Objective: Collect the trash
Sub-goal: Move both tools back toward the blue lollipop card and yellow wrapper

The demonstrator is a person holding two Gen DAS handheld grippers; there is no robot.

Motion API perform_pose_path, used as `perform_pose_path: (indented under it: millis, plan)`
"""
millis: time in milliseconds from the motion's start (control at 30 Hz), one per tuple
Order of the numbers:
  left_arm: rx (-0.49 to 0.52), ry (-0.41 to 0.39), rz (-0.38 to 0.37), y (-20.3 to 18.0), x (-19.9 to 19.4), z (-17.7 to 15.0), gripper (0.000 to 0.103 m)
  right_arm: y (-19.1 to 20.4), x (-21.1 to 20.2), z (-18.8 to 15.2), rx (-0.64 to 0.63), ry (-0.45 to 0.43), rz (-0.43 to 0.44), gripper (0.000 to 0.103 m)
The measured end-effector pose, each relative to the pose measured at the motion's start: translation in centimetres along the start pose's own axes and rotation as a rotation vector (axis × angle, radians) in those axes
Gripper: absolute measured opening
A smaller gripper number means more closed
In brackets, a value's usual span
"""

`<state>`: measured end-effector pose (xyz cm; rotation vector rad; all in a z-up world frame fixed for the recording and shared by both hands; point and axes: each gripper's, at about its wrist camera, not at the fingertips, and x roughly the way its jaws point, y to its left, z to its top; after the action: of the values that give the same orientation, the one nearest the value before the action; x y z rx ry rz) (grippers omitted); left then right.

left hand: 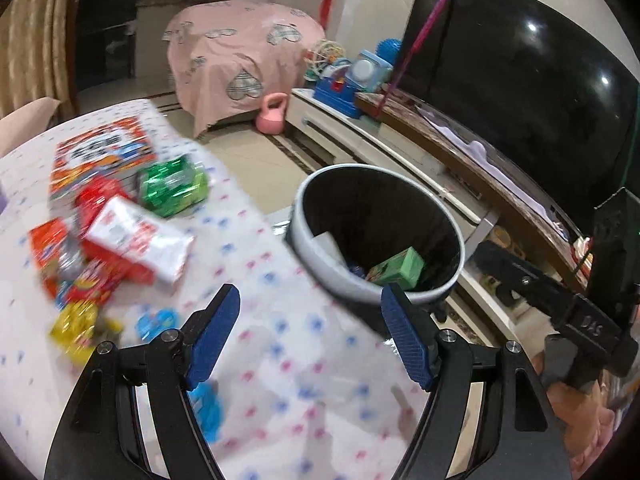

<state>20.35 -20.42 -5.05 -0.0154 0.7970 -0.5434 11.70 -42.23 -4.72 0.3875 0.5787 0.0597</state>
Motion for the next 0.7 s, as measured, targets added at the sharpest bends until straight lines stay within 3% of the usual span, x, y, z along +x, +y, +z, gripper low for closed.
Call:
perform_pose_path:
  millis: [400,700]
  plan:
    - [-0.115,-0.034,0.059,6.5,-5.5,-4.7,0.076,6.4,0.0,-3.4,-0.047,0.032,0.087,0.096]
    - [-0.209,-0.046,0.1,11.4,-8.4,-7.7,0.076,10.2,1.4,-6.6,-0.065,0.116,0.147,0.096]
